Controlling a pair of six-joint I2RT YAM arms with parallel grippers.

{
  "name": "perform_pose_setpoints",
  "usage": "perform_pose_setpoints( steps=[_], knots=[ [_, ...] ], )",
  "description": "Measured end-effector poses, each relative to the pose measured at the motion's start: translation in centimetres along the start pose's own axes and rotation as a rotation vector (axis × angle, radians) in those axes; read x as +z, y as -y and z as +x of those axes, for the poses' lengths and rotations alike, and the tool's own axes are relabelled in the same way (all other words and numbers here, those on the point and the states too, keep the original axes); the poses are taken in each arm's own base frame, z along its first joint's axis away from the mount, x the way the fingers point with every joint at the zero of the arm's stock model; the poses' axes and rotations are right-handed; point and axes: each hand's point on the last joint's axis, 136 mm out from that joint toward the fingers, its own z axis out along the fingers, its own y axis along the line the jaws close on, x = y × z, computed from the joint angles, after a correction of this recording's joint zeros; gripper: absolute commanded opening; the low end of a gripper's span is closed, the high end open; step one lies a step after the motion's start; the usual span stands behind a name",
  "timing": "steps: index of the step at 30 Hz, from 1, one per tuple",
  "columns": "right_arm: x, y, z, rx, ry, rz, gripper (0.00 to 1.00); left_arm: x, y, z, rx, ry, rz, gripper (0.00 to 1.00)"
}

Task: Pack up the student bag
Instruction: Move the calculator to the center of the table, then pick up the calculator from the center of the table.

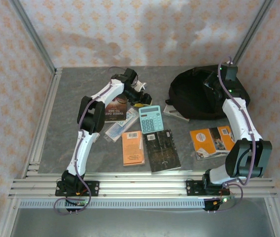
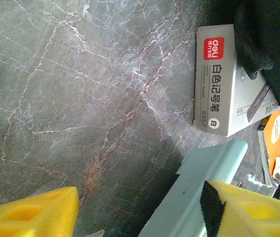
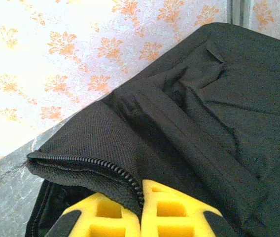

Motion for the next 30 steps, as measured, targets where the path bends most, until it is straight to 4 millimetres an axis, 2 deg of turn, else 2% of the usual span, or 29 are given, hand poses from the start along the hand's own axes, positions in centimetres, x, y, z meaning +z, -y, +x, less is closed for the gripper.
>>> perform_pose_setpoints(
  steps=[6, 11, 15, 20, 24, 30],
  knots=[
    [0.0, -0.2, 0.1, 0.012, -0.002, -0.014, 0.0, 0.0, -0.3, 0.0, 0.001, 0.003, -0.018, 0.72],
    [0.0, -0.5, 0.2, 0.015, -0.01, -0.028, 0.0, 0.1, -0.3, -0.1, 0.009, 0.004, -0.033, 0.68],
    [0.0, -0.5, 0.2, 0.015, -0.012, -0.031, 0.0, 0.2, 0.8, 0.2, 0.065, -0.014, -0.014, 0.66],
    [0.0, -0.6, 0.3, 0.015, -0.014, -0.034, 0.0, 1.3, 3.0, 1.4, 0.156, -0.065, 0.006, 0.61],
    [0.0, -0.6, 0.3, 0.015, -0.015, -0.037, 0.0, 2.2, 3.3, 2.1, 0.197, -0.098, 0.003, 0.48],
    [0.0, -0.7, 0.3, 0.019, -0.019, -0.043, 0.0, 2.8, 1.6, 2.4, 0.21, -0.123, -0.05, 0.21]
  ],
)
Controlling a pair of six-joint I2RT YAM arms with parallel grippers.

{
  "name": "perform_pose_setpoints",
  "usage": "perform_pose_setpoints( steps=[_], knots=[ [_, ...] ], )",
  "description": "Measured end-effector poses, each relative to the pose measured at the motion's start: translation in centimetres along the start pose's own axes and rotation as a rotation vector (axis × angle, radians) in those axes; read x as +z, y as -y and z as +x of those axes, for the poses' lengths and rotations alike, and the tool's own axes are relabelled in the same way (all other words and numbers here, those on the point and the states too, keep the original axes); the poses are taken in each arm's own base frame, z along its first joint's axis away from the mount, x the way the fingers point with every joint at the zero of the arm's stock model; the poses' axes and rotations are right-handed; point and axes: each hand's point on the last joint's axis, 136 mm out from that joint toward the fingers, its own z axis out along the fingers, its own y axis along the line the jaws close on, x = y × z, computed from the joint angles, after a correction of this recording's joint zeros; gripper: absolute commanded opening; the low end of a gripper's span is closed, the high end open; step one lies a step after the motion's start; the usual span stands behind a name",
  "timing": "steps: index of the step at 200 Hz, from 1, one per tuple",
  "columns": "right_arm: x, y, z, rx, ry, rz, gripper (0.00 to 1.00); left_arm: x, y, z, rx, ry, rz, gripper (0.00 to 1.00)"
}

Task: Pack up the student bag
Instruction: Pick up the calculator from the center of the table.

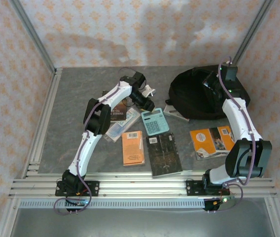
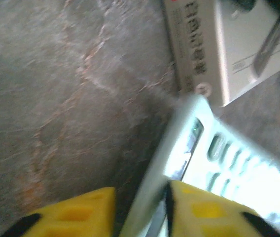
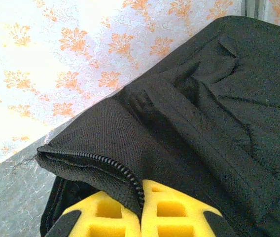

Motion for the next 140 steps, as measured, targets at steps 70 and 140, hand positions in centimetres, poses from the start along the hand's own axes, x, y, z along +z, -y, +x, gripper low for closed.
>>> perform_pose_setpoints(
  steps=[70, 140],
  knots=[
    [0.0, 0.0, 0.0, 0.007, 0.002, -0.001, 0.0, -0.2, -1.2, 0.0, -0.014, 0.001, -0.052, 0.0],
    [0.0, 0.0, -0.1, 0.011, 0.002, -0.002, 0.0, -4.6, -5.5, 0.7, -0.178, 0.109, -0.168, 0.0]
  ],
)
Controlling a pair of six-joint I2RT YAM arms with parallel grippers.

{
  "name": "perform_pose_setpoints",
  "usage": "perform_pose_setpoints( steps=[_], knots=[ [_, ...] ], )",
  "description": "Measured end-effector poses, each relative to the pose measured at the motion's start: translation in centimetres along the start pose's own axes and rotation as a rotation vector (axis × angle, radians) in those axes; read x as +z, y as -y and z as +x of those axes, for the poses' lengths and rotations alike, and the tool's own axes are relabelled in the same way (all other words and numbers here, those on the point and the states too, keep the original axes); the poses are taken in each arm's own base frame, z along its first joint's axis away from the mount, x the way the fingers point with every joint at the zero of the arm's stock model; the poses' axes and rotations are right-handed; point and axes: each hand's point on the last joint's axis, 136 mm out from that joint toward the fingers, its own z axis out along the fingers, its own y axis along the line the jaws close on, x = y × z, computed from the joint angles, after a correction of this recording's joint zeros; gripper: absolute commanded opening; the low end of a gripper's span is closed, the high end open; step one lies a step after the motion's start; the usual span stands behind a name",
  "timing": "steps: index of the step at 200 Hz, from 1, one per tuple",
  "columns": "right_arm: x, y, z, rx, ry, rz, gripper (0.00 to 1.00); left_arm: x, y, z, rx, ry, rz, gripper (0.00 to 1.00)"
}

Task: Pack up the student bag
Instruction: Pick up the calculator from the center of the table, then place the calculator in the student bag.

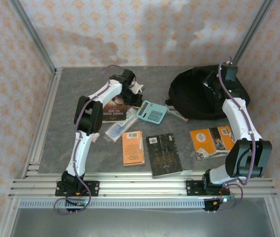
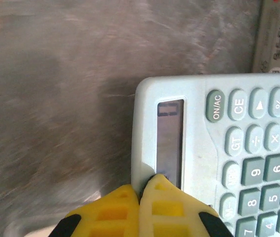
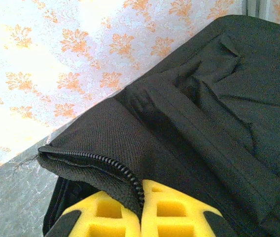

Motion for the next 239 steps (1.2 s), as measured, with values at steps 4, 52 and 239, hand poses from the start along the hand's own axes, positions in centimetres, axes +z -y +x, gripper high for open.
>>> perform_pose_setpoints(
  steps=[4, 52, 239],
  knots=[
    [0.0, 0.0, 0.0, 0.001, 0.0, 0.0, 0.0, -0.3, -0.3, 0.0, -0.014, 0.008, -0.008, 0.01],
    [0.0, -0.1, 0.1, 0.003, -0.004, -0.007, 0.0, -1.7, -0.7, -0.5, -0.116, 0.064, -0.019, 0.51],
    [-0.9, -2.5, 0.1, -0.045, -0.034, -0.063, 0.0, -2.7, 0.4, -0.4, -0.25, 0.064, 0.037, 0.0]
  ],
)
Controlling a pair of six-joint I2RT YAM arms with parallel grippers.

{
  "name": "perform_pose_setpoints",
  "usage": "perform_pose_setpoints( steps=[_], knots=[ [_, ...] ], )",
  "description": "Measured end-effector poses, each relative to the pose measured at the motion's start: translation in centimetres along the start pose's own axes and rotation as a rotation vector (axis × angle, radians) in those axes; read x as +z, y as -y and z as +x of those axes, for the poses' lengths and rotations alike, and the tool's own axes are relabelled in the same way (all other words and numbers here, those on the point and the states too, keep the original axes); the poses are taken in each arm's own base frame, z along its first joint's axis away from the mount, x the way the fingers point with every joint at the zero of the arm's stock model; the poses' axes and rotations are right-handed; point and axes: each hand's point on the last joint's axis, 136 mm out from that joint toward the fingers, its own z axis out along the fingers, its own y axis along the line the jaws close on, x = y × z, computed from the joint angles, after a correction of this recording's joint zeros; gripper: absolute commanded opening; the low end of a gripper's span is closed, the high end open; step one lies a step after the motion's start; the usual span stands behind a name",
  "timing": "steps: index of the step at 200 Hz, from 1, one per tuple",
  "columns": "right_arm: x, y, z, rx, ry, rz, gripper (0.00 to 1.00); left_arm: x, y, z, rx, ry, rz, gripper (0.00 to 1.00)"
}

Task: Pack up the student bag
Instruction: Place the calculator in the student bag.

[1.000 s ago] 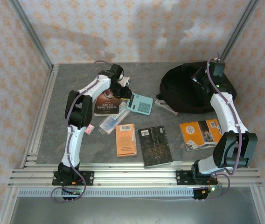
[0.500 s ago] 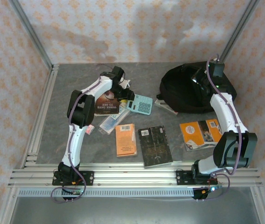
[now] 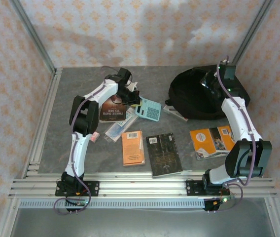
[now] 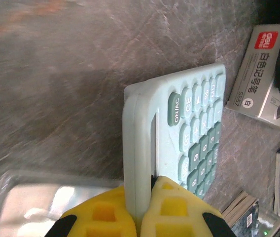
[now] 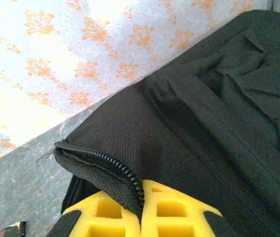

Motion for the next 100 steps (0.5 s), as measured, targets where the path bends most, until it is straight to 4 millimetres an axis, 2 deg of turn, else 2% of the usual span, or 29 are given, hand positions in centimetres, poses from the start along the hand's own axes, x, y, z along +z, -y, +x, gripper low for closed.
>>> perform_pose_setpoints(
  steps=[21, 44, 57, 80, 100],
  knots=[
    [-0.8, -1.4, -1.0, -0.02, 0.009, -0.021, 0.0, -3.1, 0.0, -1.1, -0.04, 0.082, -0.035, 0.0],
    [-1.3, -3.0, -1.3, -0.042, 0.001, -0.049, 0.0, -7.7, 1.3, -2.8, -0.07, 0.203, -0.04, 0.0],
    [-1.5, -3.9, -1.3, -0.051, -0.006, -0.066, 0.0, -10.6, 3.0, -3.5, -0.083, 0.281, -0.015, 0.0],
    [-1.7, -5.2, -0.9, -0.064, -0.02, -0.091, 0.0, -14.4, 6.2, -4.2, -0.105, 0.385, 0.049, 0.0],
    [-1.5, -5.9, -0.4, -0.072, -0.032, -0.104, 0.0, -16.4, 8.9, -4.5, -0.11, 0.442, 0.085, 0.0]
  ],
)
